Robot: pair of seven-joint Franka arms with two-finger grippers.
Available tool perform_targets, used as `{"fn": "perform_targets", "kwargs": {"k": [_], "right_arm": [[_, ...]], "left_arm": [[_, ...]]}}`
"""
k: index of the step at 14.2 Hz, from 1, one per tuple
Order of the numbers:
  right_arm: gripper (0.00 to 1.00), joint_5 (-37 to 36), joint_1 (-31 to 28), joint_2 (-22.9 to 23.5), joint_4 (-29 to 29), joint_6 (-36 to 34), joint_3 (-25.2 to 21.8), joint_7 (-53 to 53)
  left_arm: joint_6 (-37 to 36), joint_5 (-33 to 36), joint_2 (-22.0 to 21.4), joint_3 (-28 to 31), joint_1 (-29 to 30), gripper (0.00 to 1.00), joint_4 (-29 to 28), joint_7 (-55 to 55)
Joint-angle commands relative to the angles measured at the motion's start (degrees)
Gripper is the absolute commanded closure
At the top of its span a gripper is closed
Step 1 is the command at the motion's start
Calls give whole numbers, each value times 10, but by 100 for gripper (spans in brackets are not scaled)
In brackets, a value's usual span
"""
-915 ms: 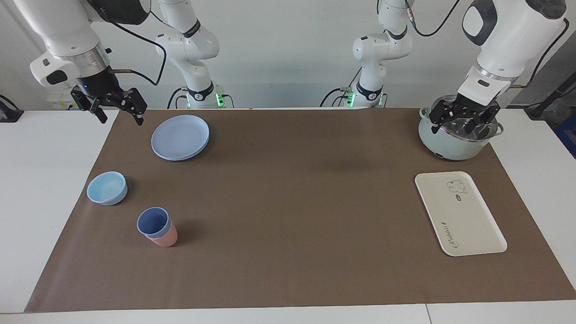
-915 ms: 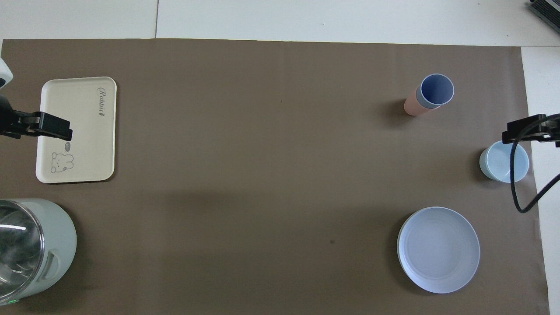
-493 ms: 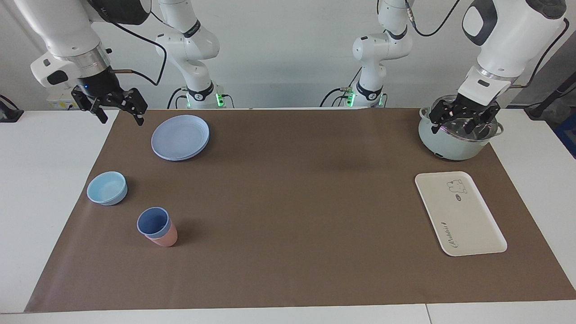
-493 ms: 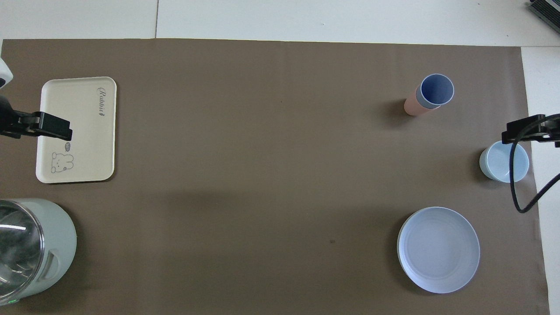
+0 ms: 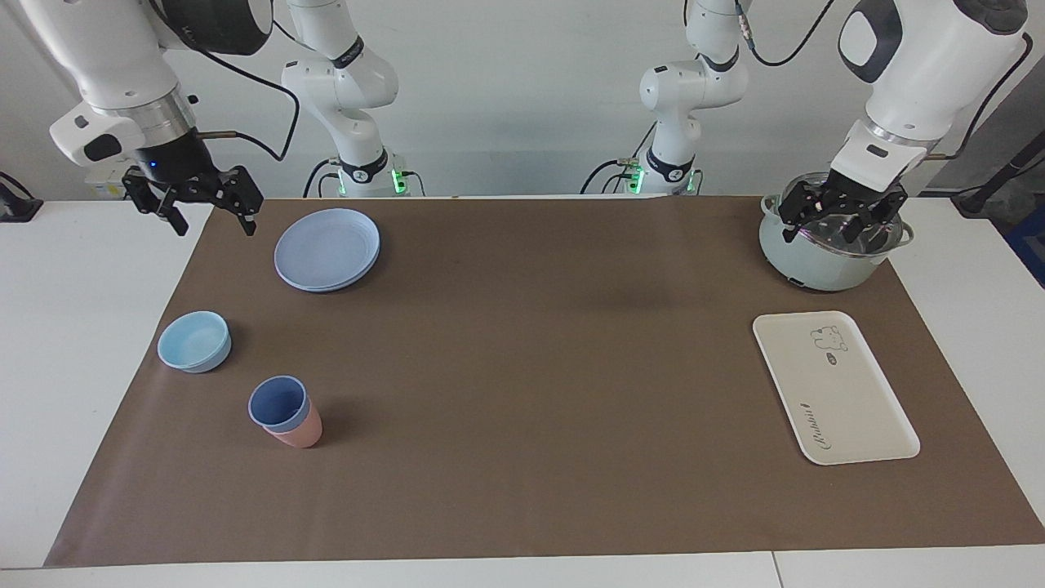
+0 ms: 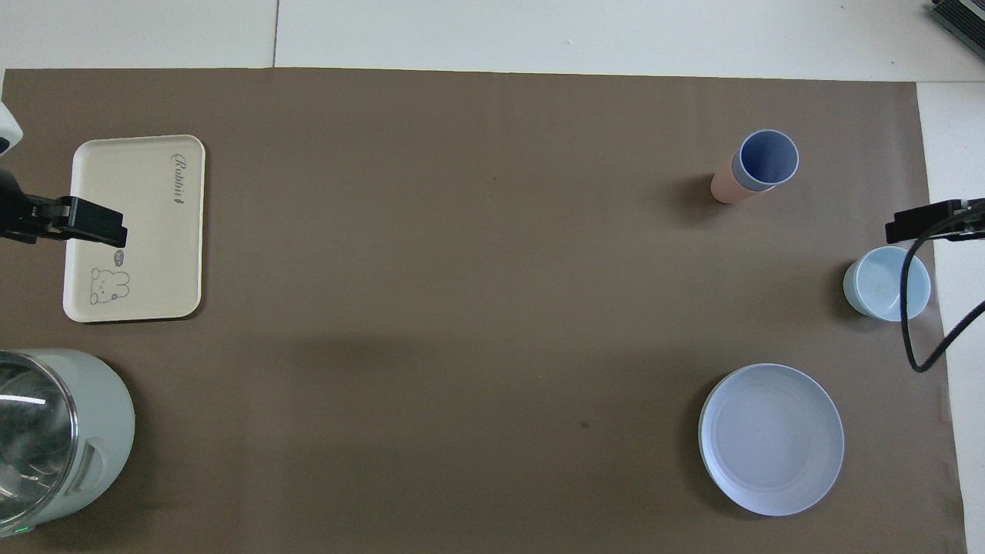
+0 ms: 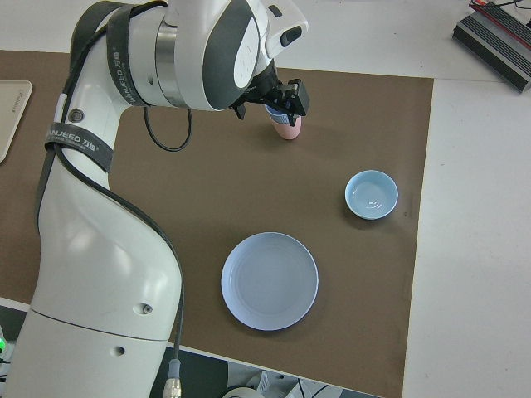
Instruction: Place cup on tray
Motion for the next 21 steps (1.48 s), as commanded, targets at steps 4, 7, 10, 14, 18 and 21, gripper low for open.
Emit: {"fn": "perform_targets", "kwargs": {"k": [4, 7, 10, 14, 18, 21], "right_arm": [[0, 111, -71, -14, -139, 219, 2, -297], [0, 254, -83, 39, -176, 328, 2, -489], [0, 445, -99, 102, -175, 364, 1, -728], [0, 573, -113, 151, -175, 357, 2, -861], [0, 644, -106, 180, -172, 354, 4, -910], [0, 765, -109, 229, -165, 327, 4, -1032]], "left_arm": [[0, -8, -20, -3, 7, 0, -21, 0], [-1, -8, -20, -3, 7, 0, -21, 0], [0, -8, -20, -3, 7, 0, -21, 0], [0, -8, -20, -3, 7, 0, -21, 0], [0, -8, -20, -3, 7, 0, -21, 0], [-1, -8, -20, -3, 7, 0, -21, 0]]}}
